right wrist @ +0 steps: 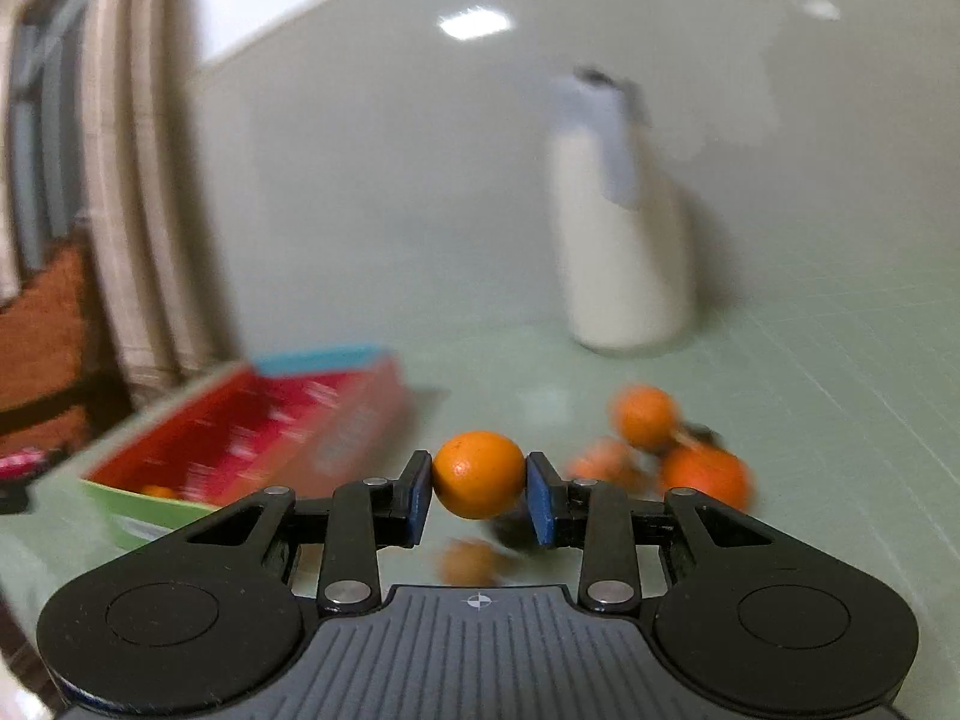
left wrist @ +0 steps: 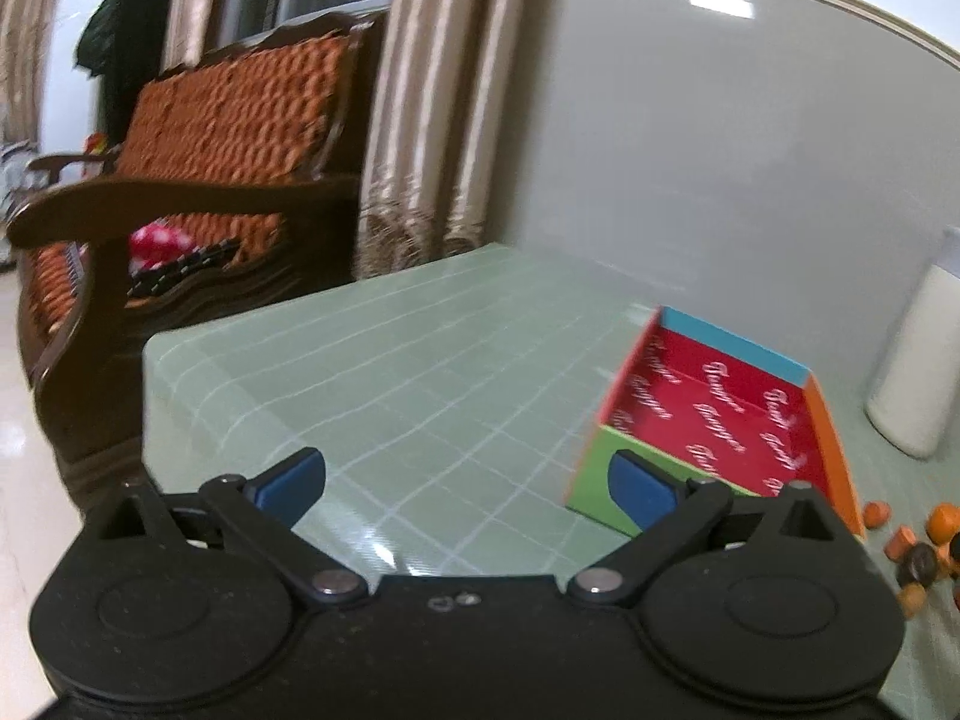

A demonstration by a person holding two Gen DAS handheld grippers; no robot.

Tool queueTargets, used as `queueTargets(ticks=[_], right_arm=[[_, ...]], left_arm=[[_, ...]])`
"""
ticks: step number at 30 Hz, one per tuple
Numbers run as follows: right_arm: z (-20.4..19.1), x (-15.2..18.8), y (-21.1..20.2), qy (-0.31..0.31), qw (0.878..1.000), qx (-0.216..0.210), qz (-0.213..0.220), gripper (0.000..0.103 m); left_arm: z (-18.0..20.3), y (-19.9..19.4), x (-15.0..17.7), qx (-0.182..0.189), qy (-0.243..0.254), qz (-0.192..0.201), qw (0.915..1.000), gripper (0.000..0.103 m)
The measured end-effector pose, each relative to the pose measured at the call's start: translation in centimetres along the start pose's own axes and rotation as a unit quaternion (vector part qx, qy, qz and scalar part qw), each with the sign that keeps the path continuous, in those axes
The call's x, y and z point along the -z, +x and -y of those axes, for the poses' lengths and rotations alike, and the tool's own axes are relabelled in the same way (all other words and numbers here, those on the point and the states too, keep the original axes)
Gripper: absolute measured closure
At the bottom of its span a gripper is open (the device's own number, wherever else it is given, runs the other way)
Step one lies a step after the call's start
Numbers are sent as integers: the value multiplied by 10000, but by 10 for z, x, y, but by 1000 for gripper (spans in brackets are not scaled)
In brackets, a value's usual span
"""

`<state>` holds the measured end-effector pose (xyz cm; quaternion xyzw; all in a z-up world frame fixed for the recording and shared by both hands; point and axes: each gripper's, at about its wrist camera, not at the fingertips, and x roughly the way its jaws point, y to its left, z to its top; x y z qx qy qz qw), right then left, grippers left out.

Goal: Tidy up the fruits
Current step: 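Grasp a mandarin orange with the right tool and drop it in the box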

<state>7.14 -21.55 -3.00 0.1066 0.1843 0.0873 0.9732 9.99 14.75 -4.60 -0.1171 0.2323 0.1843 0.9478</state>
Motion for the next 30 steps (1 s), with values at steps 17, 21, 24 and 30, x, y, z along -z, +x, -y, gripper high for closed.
queueTargets(ticks=[17, 21, 24, 30], right_arm=[[-86, 1, 65, -772, 9887, -1264, -236, 69], [-92, 7, 65, -876, 9867, -1329, -318, 66], [-91, 6, 56, -863, 9862, -1404, -164, 29], [-79, -4, 36, -729, 9892, -1239, 303, 19]], left_arm=[[-11, 6, 1, -212, -145, -189, 9995, 8], [-9, 8, 1, -185, -147, -205, 9995, 8], [-8, 8, 2, -175, -132, -212, 9995, 8], [-3, 4, 2, -179, -35, -116, 9998, 8]])
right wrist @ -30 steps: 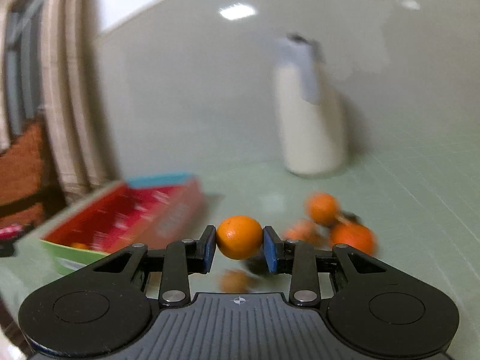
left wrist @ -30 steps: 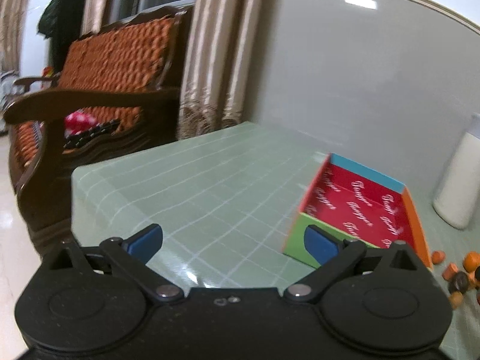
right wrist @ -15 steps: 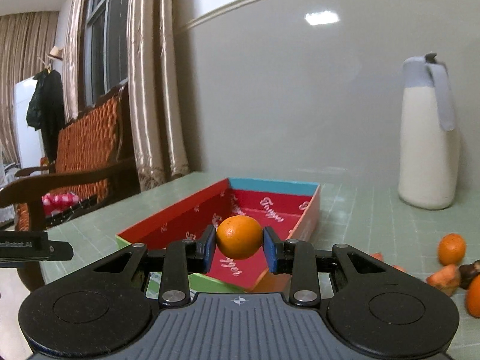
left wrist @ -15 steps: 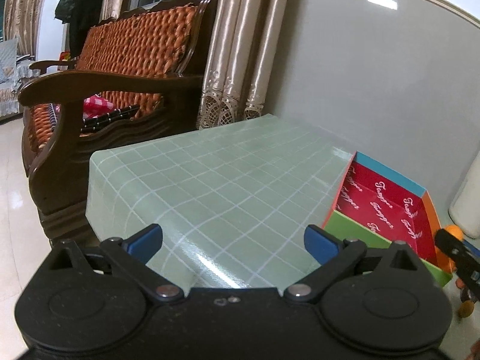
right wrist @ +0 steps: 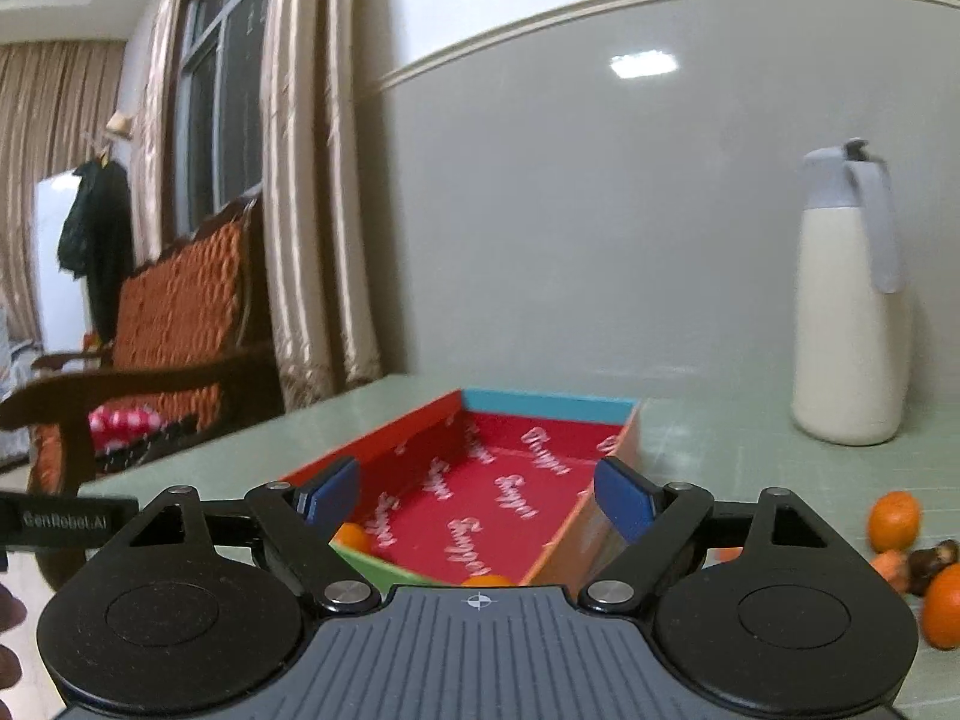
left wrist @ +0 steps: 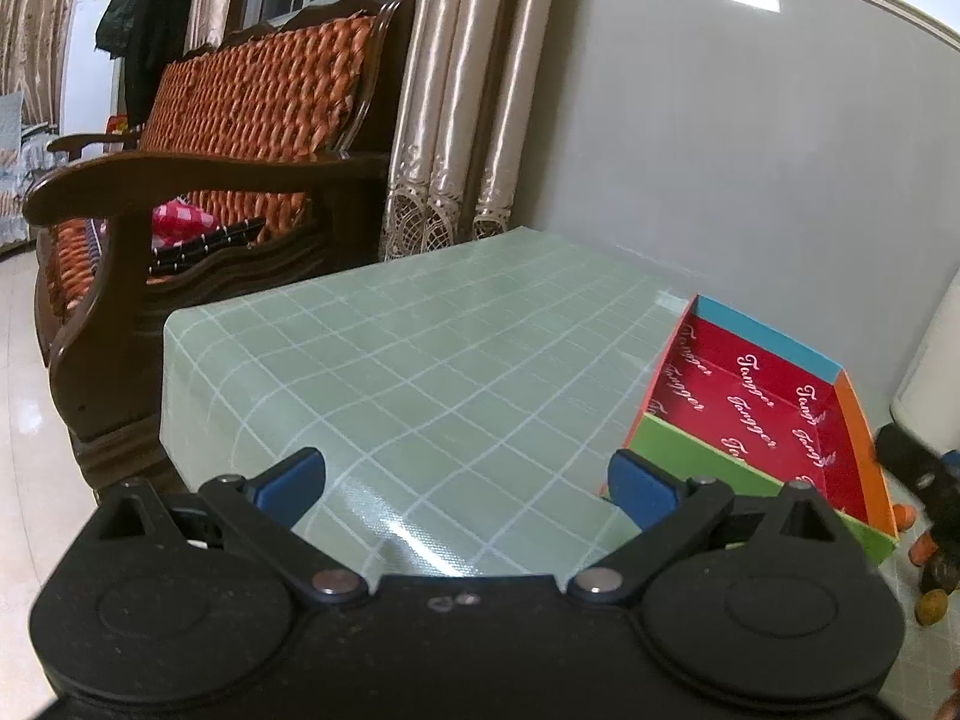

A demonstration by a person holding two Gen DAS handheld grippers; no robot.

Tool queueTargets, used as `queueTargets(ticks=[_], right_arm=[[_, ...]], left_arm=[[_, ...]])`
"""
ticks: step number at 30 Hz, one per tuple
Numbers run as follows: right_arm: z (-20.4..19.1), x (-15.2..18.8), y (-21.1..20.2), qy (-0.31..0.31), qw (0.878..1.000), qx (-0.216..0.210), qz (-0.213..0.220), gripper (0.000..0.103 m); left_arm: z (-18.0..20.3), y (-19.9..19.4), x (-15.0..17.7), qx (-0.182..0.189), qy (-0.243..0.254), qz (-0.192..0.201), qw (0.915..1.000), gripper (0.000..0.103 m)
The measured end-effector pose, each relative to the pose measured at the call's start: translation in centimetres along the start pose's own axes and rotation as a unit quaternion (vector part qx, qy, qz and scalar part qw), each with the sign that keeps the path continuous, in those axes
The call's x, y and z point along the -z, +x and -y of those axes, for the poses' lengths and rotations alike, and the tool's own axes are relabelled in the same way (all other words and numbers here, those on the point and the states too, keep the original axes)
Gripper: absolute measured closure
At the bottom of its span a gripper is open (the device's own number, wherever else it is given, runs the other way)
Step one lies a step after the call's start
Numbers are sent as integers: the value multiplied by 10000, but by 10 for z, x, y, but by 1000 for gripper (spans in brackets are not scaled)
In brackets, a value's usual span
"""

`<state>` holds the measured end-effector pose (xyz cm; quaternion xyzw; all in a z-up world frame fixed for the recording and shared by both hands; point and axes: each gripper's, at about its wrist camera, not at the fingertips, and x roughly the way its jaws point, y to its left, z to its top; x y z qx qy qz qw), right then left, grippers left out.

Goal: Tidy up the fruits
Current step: 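Grasp a mandarin orange with the right tool and drop it in the box, then reach the left tool to the pile and grasp the small brown nut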

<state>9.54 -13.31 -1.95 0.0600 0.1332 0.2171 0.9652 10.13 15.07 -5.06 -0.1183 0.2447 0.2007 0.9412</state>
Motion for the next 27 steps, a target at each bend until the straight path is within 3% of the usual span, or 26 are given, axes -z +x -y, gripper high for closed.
queueTargets(ticks=[5, 9, 13, 16, 20, 22, 27], right_arm=[[23, -5, -23, 23, 9982, 561, 200, 4], [44, -8, -43, 46, 9918, 1214, 392, 3], [68, -7, -60, 177, 9767, 2088, 455, 0], [85, -5, -73, 310, 9557, 2888, 485, 0], [105, 2, -88, 425, 9150, 3983, 484, 0], [113, 4, -97, 463, 8980, 4345, 521, 0], [129, 14, -112, 394, 8500, 5229, 513, 0]], left_arm=[[14, -7, 3, 134, 277, 178, 9994, 8], [34, -17, 9, 392, 655, 399, 9963, 8], [59, -28, 17, 784, 1012, 620, 9898, 8], [82, -38, 27, 1144, 1315, 835, 9811, 8], [118, -50, 44, 1682, 1832, 1008, 9633, 8], [137, -53, 54, 1995, 2049, 956, 9535, 10], [177, -47, 75, 2612, 2411, 555, 9331, 28]])
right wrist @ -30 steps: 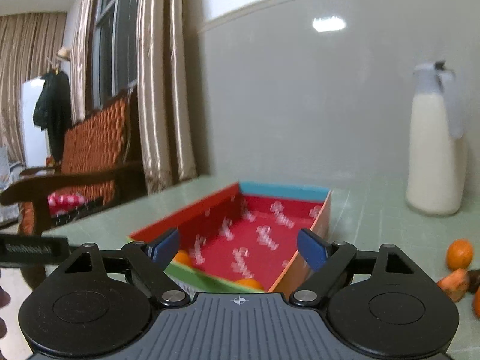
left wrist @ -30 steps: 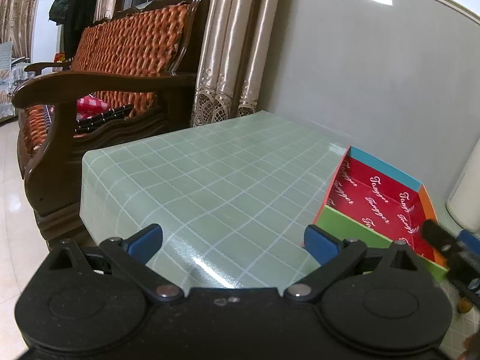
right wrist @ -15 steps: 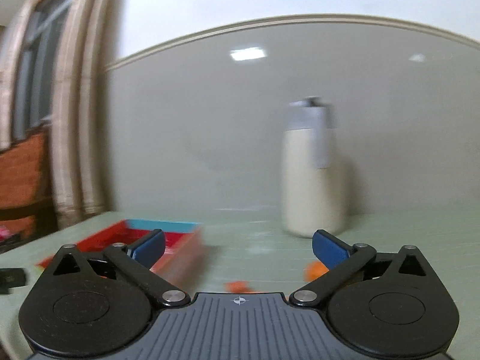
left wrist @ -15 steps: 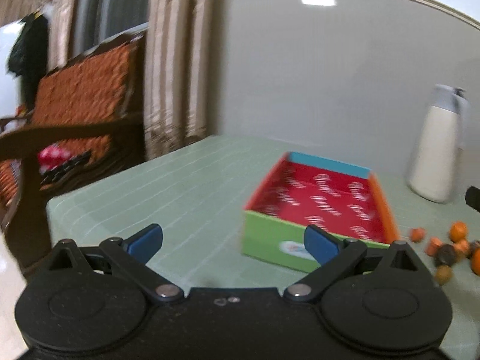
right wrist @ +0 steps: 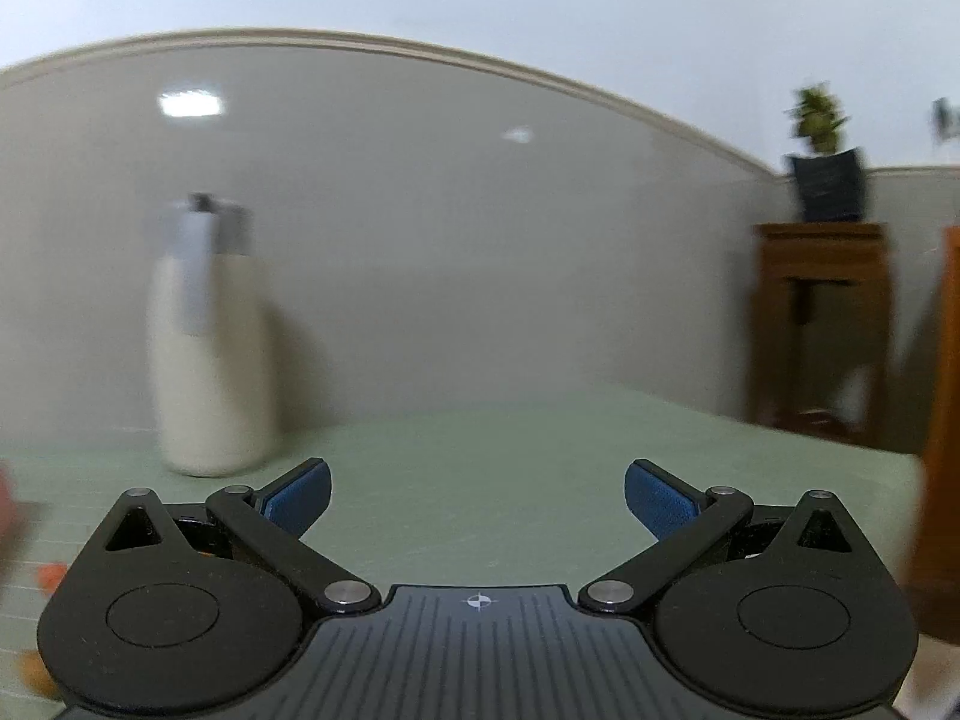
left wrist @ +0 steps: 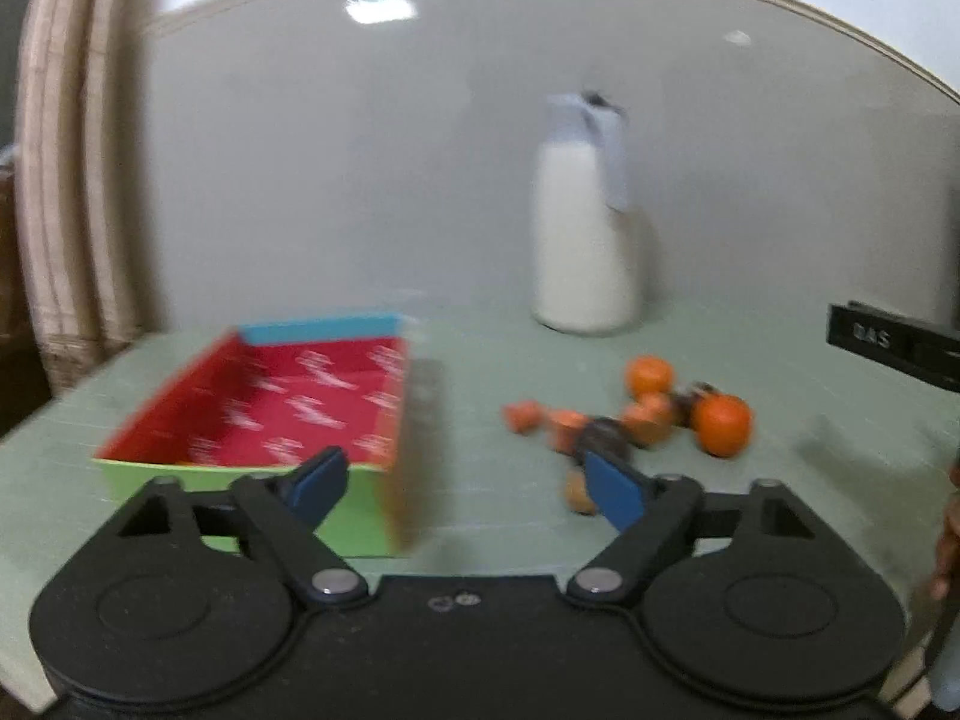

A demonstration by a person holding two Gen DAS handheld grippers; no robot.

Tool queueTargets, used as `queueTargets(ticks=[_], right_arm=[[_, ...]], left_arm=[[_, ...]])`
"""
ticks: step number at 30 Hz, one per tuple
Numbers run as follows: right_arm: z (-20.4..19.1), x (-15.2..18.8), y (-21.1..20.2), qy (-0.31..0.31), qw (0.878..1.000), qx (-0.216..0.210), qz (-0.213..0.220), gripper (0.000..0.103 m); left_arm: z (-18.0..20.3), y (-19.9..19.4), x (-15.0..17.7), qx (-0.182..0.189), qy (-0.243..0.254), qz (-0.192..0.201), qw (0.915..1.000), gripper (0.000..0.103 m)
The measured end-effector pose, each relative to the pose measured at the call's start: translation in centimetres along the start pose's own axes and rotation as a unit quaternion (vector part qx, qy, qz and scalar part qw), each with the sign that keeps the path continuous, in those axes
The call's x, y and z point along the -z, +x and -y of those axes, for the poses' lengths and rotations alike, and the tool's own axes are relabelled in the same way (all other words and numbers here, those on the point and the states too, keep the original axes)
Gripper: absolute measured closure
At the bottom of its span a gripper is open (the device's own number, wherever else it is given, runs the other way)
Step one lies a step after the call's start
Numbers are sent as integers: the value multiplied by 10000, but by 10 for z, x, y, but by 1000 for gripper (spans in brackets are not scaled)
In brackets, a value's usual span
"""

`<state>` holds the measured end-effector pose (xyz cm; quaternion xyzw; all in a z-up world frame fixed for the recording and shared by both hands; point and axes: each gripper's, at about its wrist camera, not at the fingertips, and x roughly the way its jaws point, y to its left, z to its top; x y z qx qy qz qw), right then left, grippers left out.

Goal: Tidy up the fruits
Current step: 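Reach the left tool to the pile and grasp the small brown nut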

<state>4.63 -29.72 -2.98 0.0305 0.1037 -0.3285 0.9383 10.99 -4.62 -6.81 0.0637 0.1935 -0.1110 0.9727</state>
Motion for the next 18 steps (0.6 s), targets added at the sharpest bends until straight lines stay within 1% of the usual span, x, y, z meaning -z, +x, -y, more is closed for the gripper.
queueTargets(ticks=[1, 2, 5, 8, 11, 16, 17, 18], right_arm=[[0, 0, 6, -46, 9999, 86, -26, 0], [3, 0, 5, -55, 9999, 80, -50, 0], [9, 0, 8, 28, 9999, -25, -110, 0], [17, -1, 4, 51, 9999, -95, -107, 0], [21, -2, 5, 110, 9997, -135, -149, 0], [20, -6, 12, 210, 9993, -205, -216, 0], [21, -6, 13, 227, 9992, -231, -236, 0], [21, -6, 13, 236, 9991, -259, -258, 0]], left_arm=[[8, 4, 1, 48, 21, -59, 10000, 28], [13, 11, 1, 95, 27, -124, 9999, 31], [22, 25, 2, 289, -27, -300, 9991, 39], [28, 40, 4, 406, -29, -494, 9979, 48], [34, 52, 5, 467, -58, -628, 9969, 54], [37, 64, 7, 550, -113, -841, 9949, 69], [38, 65, 8, 556, -116, -879, 9945, 75], [39, 66, 8, 557, -119, -912, 9942, 77]])
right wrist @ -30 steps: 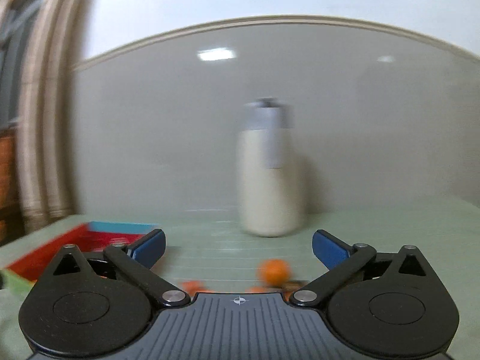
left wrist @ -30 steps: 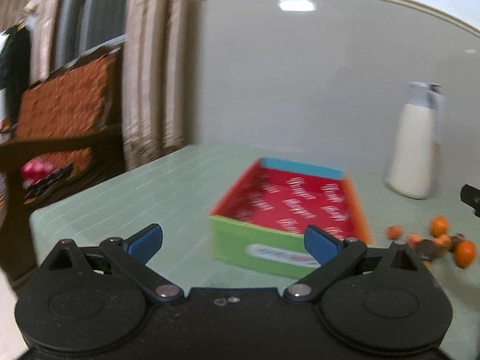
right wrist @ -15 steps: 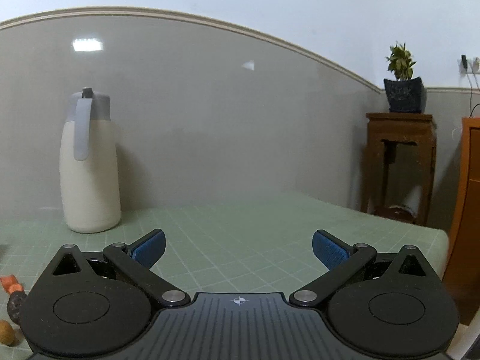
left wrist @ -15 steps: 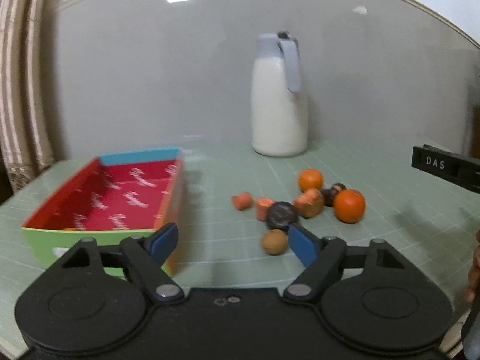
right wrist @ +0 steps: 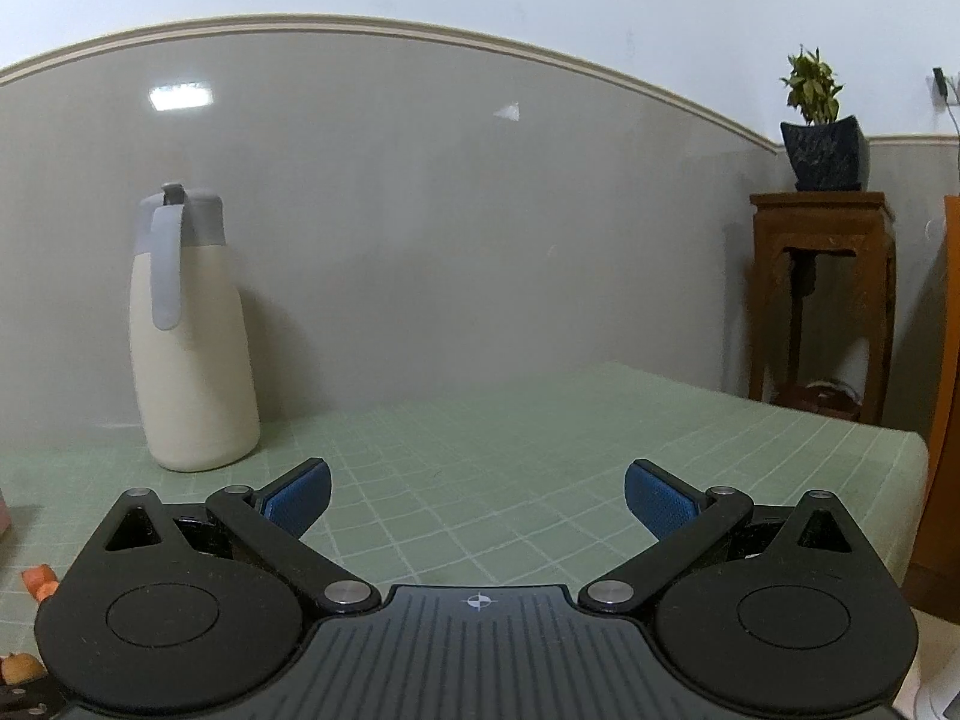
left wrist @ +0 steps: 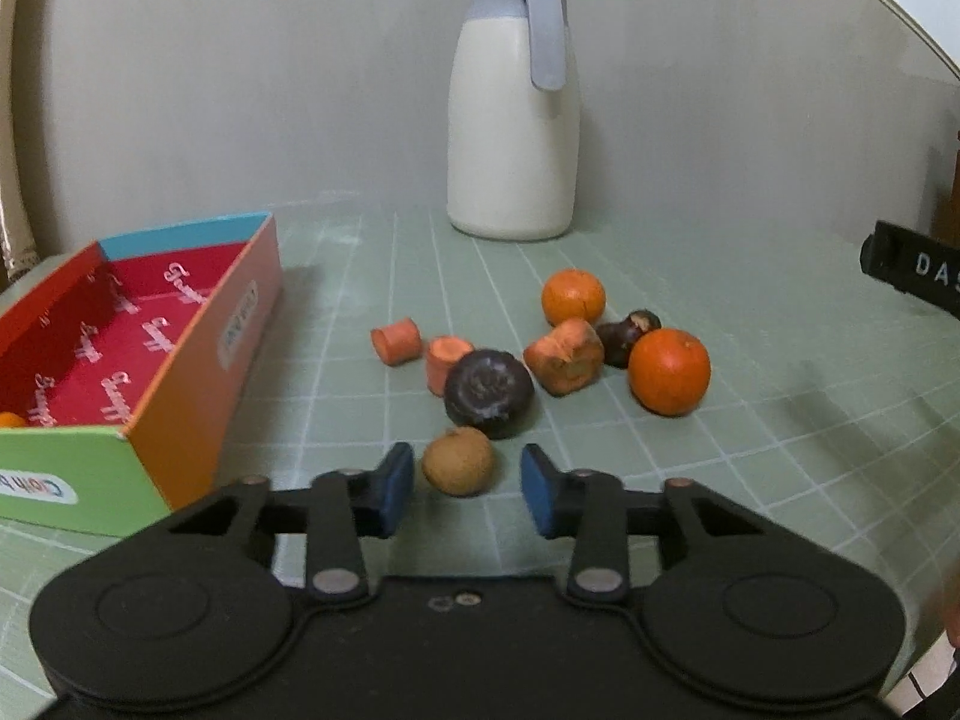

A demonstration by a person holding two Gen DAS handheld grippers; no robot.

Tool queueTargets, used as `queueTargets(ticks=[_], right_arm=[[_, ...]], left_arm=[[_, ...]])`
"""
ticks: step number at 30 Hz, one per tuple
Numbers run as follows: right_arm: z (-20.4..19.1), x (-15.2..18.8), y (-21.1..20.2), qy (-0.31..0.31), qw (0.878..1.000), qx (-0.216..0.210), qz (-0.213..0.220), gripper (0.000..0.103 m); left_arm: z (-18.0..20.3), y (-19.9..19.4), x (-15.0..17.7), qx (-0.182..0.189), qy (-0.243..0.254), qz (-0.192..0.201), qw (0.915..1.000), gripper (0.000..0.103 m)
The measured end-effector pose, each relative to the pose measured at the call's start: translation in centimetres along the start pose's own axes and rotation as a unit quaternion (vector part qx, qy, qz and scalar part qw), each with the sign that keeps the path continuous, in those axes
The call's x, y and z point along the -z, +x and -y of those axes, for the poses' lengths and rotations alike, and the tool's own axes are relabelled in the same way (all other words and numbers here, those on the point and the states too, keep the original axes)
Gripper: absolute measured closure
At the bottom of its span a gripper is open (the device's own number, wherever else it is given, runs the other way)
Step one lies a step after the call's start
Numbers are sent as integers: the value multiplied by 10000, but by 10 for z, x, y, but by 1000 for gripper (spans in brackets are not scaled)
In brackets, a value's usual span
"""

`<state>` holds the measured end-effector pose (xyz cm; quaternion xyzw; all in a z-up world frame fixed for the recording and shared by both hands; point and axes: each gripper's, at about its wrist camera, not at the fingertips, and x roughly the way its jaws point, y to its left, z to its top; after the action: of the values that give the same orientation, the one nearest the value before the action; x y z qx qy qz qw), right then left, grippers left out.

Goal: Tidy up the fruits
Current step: 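Reach the left tool to the pile and grasp the small brown nut, then carry the brown nut with the left tool into the box and release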

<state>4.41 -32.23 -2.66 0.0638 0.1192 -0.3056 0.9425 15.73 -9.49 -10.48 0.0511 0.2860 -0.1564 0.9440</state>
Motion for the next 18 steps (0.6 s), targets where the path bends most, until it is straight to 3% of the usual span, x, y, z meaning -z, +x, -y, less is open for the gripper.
queueTargets(ticks=[3, 9, 14, 18], right_arm=[[0, 1, 0, -5, 10000, -53, -31, 0], [-2, 1, 0, 13, 9996, -238, -133, 0], [-5, 3, -1, -64, 9999, -137, -50, 0], [-7, 4, 0, -59, 9999, -101, -70, 0]], left_arm=[[3, 0, 1, -39, 50, 18, 10000, 86], [5, -5, 1, -159, 158, 168, 9996, 87], [-1, -20, -3, -319, 155, 525, 9980, 87], [-12, -38, -10, -745, 171, 1017, 9919, 87]])
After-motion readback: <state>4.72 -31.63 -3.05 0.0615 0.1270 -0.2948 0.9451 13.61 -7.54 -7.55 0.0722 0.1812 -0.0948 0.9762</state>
